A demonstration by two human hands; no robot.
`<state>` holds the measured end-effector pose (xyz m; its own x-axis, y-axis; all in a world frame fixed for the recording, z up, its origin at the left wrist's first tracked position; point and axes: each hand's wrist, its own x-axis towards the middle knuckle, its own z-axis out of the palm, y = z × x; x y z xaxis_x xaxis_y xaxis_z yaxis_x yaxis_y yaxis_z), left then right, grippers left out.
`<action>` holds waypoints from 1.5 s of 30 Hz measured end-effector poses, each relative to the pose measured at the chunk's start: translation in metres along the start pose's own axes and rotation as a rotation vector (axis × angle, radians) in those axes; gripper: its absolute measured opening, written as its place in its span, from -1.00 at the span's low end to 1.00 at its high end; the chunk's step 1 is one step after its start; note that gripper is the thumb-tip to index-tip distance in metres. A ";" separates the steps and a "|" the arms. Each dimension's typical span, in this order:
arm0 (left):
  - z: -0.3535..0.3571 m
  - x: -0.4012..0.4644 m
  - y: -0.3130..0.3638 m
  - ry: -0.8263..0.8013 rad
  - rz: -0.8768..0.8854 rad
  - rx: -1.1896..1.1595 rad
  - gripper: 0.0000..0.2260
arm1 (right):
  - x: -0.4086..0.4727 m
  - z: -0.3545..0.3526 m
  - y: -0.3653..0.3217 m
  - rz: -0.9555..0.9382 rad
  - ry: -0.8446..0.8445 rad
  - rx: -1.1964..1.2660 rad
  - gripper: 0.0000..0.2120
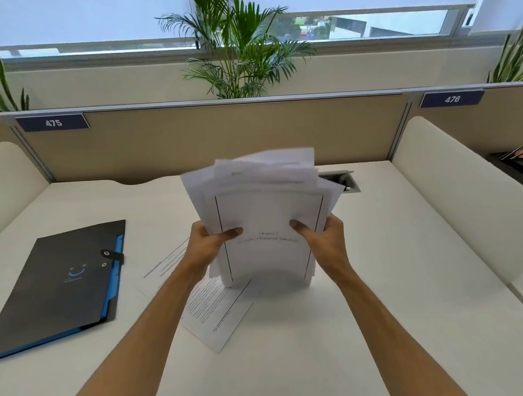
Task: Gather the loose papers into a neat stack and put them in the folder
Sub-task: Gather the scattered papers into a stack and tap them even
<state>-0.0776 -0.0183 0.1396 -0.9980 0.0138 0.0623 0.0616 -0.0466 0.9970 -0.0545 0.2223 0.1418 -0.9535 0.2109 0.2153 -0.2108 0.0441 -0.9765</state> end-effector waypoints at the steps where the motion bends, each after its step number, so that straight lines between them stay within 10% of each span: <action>1: 0.001 0.000 0.001 -0.013 0.001 0.004 -0.67 | 0.001 -0.001 -0.004 -0.020 -0.003 -0.004 -0.74; 45: 0.014 -0.005 -0.047 0.032 -0.189 -0.049 -0.76 | -0.016 -0.009 0.057 0.249 -0.179 -0.044 -0.84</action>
<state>-0.0752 -0.0020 0.0930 -0.9918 -0.0047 -0.1278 -0.1268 -0.0951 0.9874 -0.0491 0.2300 0.0829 -0.9983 0.0457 -0.0372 0.0398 0.0557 -0.9977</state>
